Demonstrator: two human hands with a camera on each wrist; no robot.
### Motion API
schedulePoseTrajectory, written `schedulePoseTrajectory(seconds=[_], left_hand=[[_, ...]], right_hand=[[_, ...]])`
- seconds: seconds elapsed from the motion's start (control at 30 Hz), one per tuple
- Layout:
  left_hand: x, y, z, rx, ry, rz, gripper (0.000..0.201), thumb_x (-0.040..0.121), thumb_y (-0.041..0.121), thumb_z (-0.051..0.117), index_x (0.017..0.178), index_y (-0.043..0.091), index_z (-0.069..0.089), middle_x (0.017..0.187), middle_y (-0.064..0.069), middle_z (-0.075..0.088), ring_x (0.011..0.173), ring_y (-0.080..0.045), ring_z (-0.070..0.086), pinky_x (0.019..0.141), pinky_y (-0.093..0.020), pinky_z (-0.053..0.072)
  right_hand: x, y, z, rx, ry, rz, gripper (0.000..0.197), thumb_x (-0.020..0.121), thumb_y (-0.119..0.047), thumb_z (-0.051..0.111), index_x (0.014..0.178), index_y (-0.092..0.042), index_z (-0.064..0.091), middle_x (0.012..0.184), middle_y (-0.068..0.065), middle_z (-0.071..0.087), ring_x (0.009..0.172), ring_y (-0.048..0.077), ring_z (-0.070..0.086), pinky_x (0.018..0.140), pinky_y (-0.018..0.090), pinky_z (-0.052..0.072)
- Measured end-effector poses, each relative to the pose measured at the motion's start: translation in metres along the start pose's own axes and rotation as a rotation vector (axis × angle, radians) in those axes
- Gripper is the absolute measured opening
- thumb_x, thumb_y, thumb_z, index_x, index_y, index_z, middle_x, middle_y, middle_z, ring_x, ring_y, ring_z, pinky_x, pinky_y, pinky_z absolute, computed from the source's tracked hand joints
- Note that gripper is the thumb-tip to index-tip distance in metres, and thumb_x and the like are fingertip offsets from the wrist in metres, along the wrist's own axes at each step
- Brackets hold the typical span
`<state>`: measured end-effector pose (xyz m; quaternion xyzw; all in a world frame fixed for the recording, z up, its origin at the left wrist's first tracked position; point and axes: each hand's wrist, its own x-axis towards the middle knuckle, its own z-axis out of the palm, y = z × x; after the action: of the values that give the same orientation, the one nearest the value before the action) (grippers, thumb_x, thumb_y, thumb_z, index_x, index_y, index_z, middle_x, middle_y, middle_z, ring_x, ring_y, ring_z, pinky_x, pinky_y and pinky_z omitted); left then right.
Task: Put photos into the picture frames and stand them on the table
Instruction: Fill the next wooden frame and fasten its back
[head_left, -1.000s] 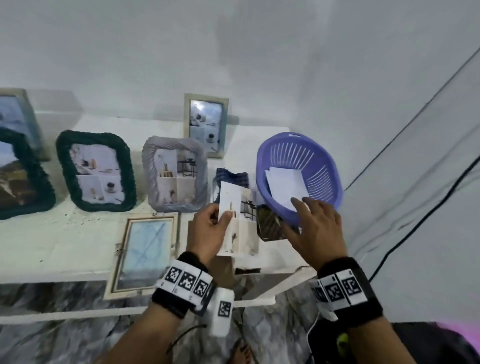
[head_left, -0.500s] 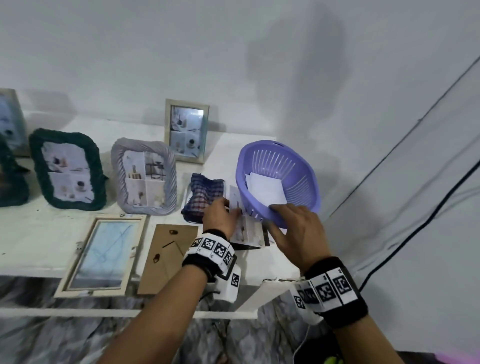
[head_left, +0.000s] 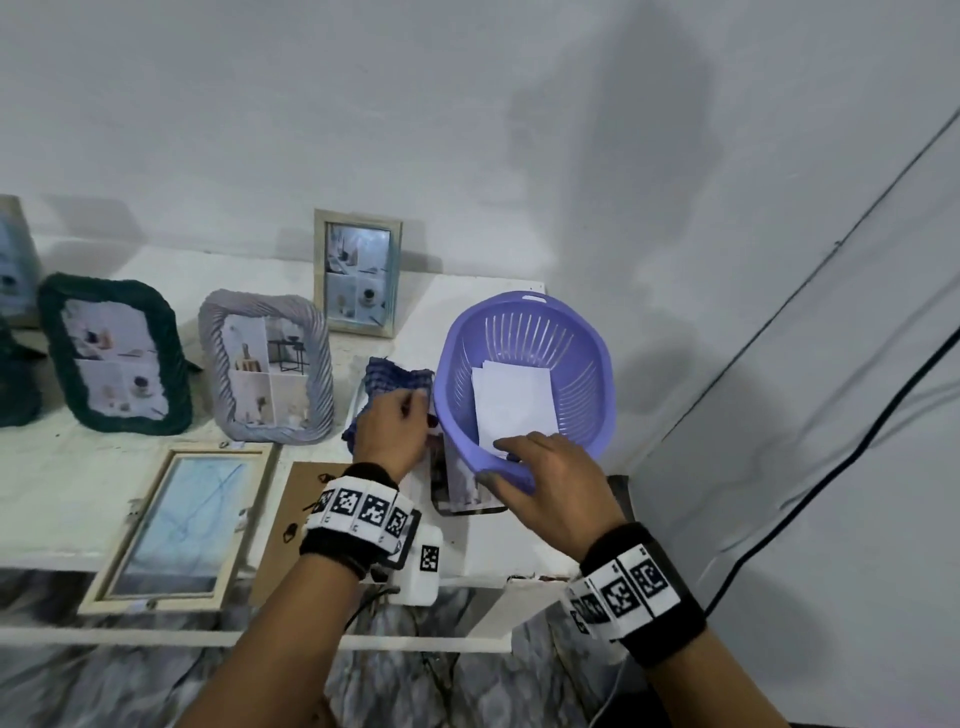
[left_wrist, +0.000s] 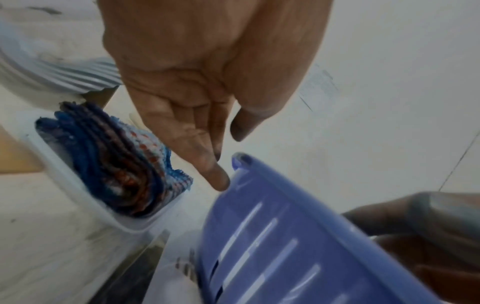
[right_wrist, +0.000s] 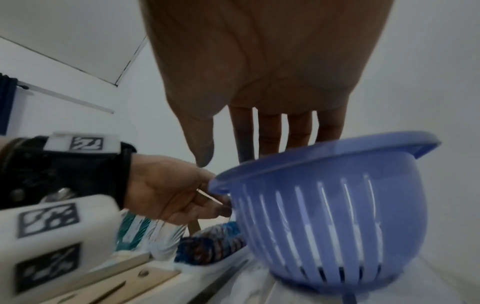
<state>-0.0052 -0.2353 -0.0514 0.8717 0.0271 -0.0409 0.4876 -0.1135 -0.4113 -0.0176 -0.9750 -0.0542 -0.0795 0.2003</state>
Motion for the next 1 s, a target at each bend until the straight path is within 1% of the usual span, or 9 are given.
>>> schedulePoseTrajectory(seconds=[0.07, 0.17, 0.3, 0.47, 0.53, 0.6, 0.67, 0.77, 1.0], left_hand=[[0.0, 0.004, -0.005, -0.132, -0.021, -0.014, 0.032, 0.092, 0.047, 0.054, 0.097, 0.02, 0.071, 0.084, -0.003, 0.073, 0.07, -0.021, 0.071, 0.068, -0.046, 0.061], [-0.001, 0.011, -0.009, -0.193, -0.07, 0.0, 0.032, 0.09, 0.032, 0.068, 0.117, 0.017, 0.066, 0.094, -0.004, 0.073, 0.066, -0.017, 0.072, 0.063, -0.042, 0.062], [-0.004, 0.012, -0.009, -0.264, -0.096, -0.004, 0.033, 0.09, 0.021, 0.069, 0.122, 0.011, 0.064, 0.092, -0.005, 0.073, 0.061, -0.016, 0.071, 0.057, -0.036, 0.06], [-0.004, 0.011, -0.009, -0.288, -0.095, -0.005, 0.033, 0.091, 0.021, 0.069, 0.122, 0.012, 0.065, 0.09, -0.004, 0.073, 0.065, -0.019, 0.071, 0.054, -0.032, 0.059], [-0.004, 0.011, -0.01, -0.274, -0.101, 0.001, 0.034, 0.091, 0.021, 0.068, 0.123, 0.013, 0.065, 0.09, -0.004, 0.073, 0.066, -0.017, 0.072, 0.055, -0.031, 0.059], [-0.002, 0.009, -0.01, -0.257, -0.104, 0.004, 0.035, 0.09, 0.023, 0.069, 0.124, 0.013, 0.064, 0.092, -0.004, 0.073, 0.069, -0.016, 0.072, 0.058, -0.033, 0.061], [0.0, 0.006, -0.008, -0.224, -0.11, 0.003, 0.036, 0.09, 0.026, 0.069, 0.124, 0.016, 0.064, 0.095, -0.002, 0.073, 0.076, -0.016, 0.072, 0.063, -0.037, 0.062], [0.002, 0.003, -0.007, -0.183, -0.11, 0.005, 0.036, 0.09, 0.03, 0.068, 0.124, 0.019, 0.064, 0.098, -0.001, 0.073, 0.082, -0.015, 0.072, 0.069, -0.041, 0.062], [0.003, 0.004, -0.008, -0.166, -0.117, 0.021, 0.034, 0.091, 0.029, 0.067, 0.123, 0.019, 0.063, 0.099, 0.0, 0.073, 0.083, -0.014, 0.072, 0.069, -0.04, 0.062]], right_hand=[[0.014, 0.006, -0.014, 0.073, -0.038, 0.05, 0.046, 0.086, -0.056, 0.052, 0.113, -0.022, 0.068, 0.093, -0.004, 0.069, 0.087, 0.02, 0.062, 0.076, 0.034, 0.05], [0.052, 0.016, -0.039, 0.017, -0.064, 0.04, 0.038, 0.09, -0.044, 0.06, 0.118, -0.018, 0.065, 0.101, -0.001, 0.068, 0.094, 0.022, 0.063, 0.081, 0.033, 0.047], [0.119, 0.027, -0.06, -0.207, -0.268, 0.088, 0.042, 0.092, -0.04, 0.057, 0.128, -0.018, 0.057, 0.122, 0.0, 0.063, 0.114, 0.022, 0.056, 0.09, 0.031, 0.042], [0.183, 0.031, -0.039, -0.397, -0.473, 0.094, 0.045, 0.088, -0.034, 0.063, 0.127, -0.013, 0.057, 0.128, 0.003, 0.059, 0.117, 0.024, 0.054, 0.092, 0.032, 0.044], [0.199, 0.035, -0.023, -0.439, -0.543, 0.1, 0.042, 0.083, -0.033, 0.071, 0.119, -0.012, 0.061, 0.122, 0.004, 0.063, 0.112, 0.025, 0.058, 0.09, 0.033, 0.048], [0.207, 0.043, -0.004, -0.521, -0.556, 0.091, 0.034, 0.07, -0.036, 0.082, 0.093, -0.023, 0.061, 0.109, 0.0, 0.069, 0.093, 0.024, 0.064, 0.08, 0.035, 0.054], [0.208, 0.05, 0.01, -0.595, -0.594, 0.055, 0.045, 0.059, -0.039, 0.087, 0.086, -0.024, 0.054, 0.099, 0.001, 0.067, 0.085, 0.025, 0.064, 0.072, 0.034, 0.055], [0.201, 0.047, 0.016, -0.608, -0.617, 0.044, 0.051, 0.067, -0.047, 0.081, 0.097, -0.017, 0.053, 0.093, 0.006, 0.059, 0.087, 0.029, 0.062, 0.074, 0.034, 0.051], [0.198, 0.05, 0.024, -0.564, -0.594, 0.069, 0.095, 0.063, -0.051, 0.083, 0.138, -0.01, 0.041, 0.123, 0.013, 0.059, 0.107, 0.033, 0.06, 0.084, 0.04, 0.052]])
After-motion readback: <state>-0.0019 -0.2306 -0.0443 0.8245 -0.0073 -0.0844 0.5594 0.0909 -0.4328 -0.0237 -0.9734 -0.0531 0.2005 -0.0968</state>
